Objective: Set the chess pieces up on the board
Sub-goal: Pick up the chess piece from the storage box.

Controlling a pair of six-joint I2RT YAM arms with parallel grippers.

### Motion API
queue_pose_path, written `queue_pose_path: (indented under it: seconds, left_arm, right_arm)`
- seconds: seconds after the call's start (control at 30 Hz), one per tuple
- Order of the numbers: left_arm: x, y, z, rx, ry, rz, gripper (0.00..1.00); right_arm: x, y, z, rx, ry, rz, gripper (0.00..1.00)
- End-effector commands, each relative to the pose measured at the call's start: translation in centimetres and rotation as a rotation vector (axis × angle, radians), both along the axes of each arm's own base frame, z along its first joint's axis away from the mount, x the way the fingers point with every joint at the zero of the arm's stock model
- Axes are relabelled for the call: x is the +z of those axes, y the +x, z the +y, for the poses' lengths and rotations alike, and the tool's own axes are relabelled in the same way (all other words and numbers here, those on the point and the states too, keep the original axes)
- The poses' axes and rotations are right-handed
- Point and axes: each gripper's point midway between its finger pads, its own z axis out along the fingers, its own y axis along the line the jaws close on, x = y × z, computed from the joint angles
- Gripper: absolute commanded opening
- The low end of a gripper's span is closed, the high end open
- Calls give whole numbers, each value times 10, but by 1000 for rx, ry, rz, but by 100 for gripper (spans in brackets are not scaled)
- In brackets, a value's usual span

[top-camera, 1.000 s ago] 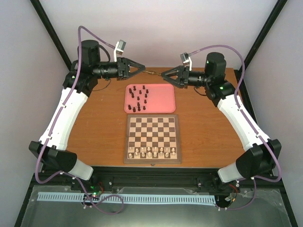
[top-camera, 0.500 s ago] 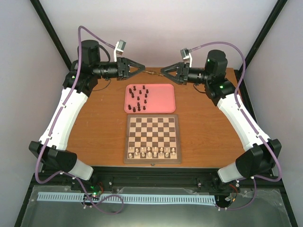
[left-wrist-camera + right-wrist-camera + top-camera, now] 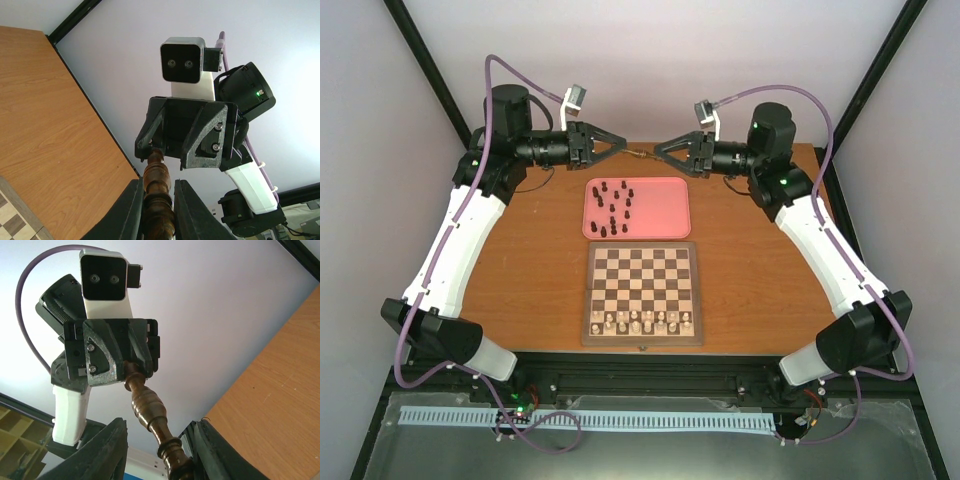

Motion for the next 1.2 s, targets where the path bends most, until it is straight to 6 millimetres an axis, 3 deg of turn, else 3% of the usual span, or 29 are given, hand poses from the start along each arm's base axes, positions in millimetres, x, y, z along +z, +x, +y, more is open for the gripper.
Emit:
queue_pose_path:
  seconds: [0.0, 0.2, 0.3, 0.77, 1.0, 1.17]
  left_arm:
    - [11, -9, 1, -8, -6, -51, 1]
    - [11, -8, 1, -6, -5, -53, 1]
    - [10, -7, 1, -5, -4, -51, 1]
    - [-1, -2, 2, 12, 37, -51, 1]
    - [-30, 8, 15, 111, 189, -45, 1]
    - [-65, 18, 36, 224, 358, 0, 1]
  right_arm:
    - [8, -8, 9, 48, -1, -35, 38]
    - [6, -12, 13, 67, -12, -35, 37]
    - [4, -11, 13, 66, -20, -33, 24]
    - [-7, -1, 12, 16, -90, -56, 7]
    - [-67, 22, 7, -72, -292, 57, 3]
    - [-125, 32, -15, -190, -522, 149, 3]
